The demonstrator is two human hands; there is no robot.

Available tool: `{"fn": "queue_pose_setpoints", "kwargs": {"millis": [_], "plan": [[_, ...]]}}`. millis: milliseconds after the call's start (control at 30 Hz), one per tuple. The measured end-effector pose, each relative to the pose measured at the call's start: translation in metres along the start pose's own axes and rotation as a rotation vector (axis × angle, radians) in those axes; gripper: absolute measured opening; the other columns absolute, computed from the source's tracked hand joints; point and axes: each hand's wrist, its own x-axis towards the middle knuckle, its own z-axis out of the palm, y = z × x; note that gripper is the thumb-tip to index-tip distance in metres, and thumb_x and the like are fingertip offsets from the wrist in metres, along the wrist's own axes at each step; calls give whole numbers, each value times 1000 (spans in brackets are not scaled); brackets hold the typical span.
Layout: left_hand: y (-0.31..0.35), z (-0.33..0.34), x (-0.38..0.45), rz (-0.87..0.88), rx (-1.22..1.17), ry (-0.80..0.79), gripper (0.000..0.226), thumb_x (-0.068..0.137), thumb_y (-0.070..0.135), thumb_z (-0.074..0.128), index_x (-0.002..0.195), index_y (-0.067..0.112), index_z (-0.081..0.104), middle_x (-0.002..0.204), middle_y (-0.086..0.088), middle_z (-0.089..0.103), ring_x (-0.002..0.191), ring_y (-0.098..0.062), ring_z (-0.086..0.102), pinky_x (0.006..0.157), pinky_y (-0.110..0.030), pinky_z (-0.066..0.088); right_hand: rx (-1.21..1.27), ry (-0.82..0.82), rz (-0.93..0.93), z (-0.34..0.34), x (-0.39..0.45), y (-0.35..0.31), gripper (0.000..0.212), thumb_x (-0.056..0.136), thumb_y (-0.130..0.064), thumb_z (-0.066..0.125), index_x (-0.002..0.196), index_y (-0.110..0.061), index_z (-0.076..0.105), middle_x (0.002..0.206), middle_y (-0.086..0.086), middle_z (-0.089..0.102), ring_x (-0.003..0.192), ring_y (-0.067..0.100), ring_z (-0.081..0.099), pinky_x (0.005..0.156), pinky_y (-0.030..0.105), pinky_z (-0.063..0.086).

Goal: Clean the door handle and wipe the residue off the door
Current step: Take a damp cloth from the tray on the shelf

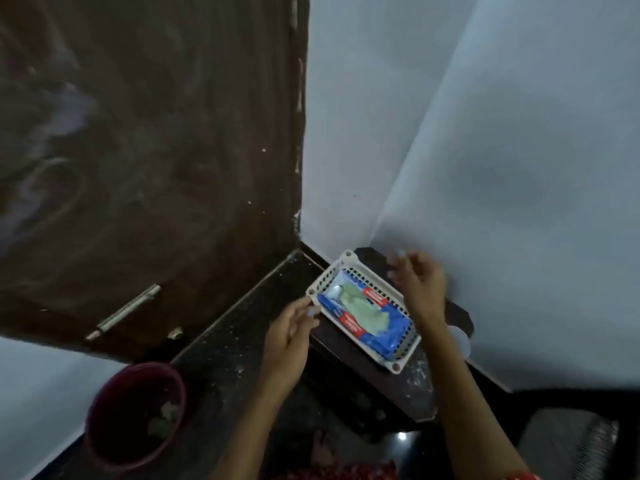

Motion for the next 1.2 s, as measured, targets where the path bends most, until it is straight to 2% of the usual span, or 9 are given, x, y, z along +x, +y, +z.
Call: {"fn": "queue_pose_setpoints", "kwargs": {"millis": [100, 233, 367, 533, 633, 800, 967, 1100, 1200], "plan": [[-30, 31, 15, -179, -24, -51, 19, 95, 23, 49, 111, 26, 59, 110, 1, 68, 97, -8, 65, 89, -29, 51, -289, -62, 126, -2, 11, 52, 7, 87, -19, 64, 88, -15, 69, 86, 6, 72, 76, 18, 67, 76, 42, 56], [-70, 64, 37, -366, -20, -76, 14, 96, 20, 50, 102, 28, 61, 100, 8, 67, 93, -8, 64, 79, -22, 50, -507, -252, 226, 13, 15, 117, 12, 81, -21, 71, 88, -11, 72, 90, 4, 73, 71, 9, 61, 66, 21, 48], [-107, 81, 53, -463, -9, -43, 16, 96, 18, 50, 102, 23, 64, 94, 10, 67, 88, -6, 65, 73, -20, 48, -716, -467, 292, 33, 10, 161, 25, 79, -21, 70, 101, -10, 67, 102, 7, 68, 92, 21, 62, 77, 27, 47], [-128, 97, 73, -526, 31, -71, 24, 95, 16, 50, 87, 35, 63, 105, 6, 66, 102, -12, 62, 94, -33, 48, -922, -569, 154, 46, 15, 177, 17, 86, -12, 50, 86, -6, 66, 90, 11, 66, 84, 28, 62, 63, 29, 43], [-130, 109, 85, -546, 14, -89, 21, 95, 15, 49, 96, 32, 63, 112, 5, 65, 107, -13, 61, 96, -31, 48, -788, -432, 88, 37, 17, 178, 22, 88, -8, 51, 69, -9, 63, 74, 9, 64, 73, 27, 62, 56, 26, 38], [-125, 126, 95, -608, -91, -93, 21, 98, 16, 45, 110, 25, 58, 121, 0, 60, 112, -15, 58, 97, -30, 48, -428, -108, -6, 21, 17, 154, 10, 82, 0, 58, 76, -6, 64, 78, 1, 65, 72, 11, 59, 64, 21, 45], [-107, 127, 101, -682, -95, -111, 21, 98, 19, 45, 115, 16, 56, 131, -6, 54, 112, -18, 54, 104, -34, 44, 81, 52, 250, 13, 27, 119, 21, 87, -4, 47, 67, -7, 47, 59, 0, 42, 50, 1, 38, 46, 15, 33], [-68, 109, 96, -724, -388, -96, 52, 95, 52, 39, 106, 8, 62, 111, -11, 68, 101, -24, 64, 90, -34, 50, 258, 18, 443, 17, 37, 83, 18, 87, -12, 46, 70, -13, 53, 62, -2, 52, 56, 12, 49, 46, 22, 40], [-30, 81, 83, -607, -477, -59, 50, 93, 50, 43, 110, 8, 63, 93, -8, 73, 84, -18, 70, 83, -31, 53, 412, -112, 511, 36, 31, 52, 14, 87, -5, 51, 83, -17, 57, 68, -2, 63, 57, 11, 60, 47, 25, 47]]}}
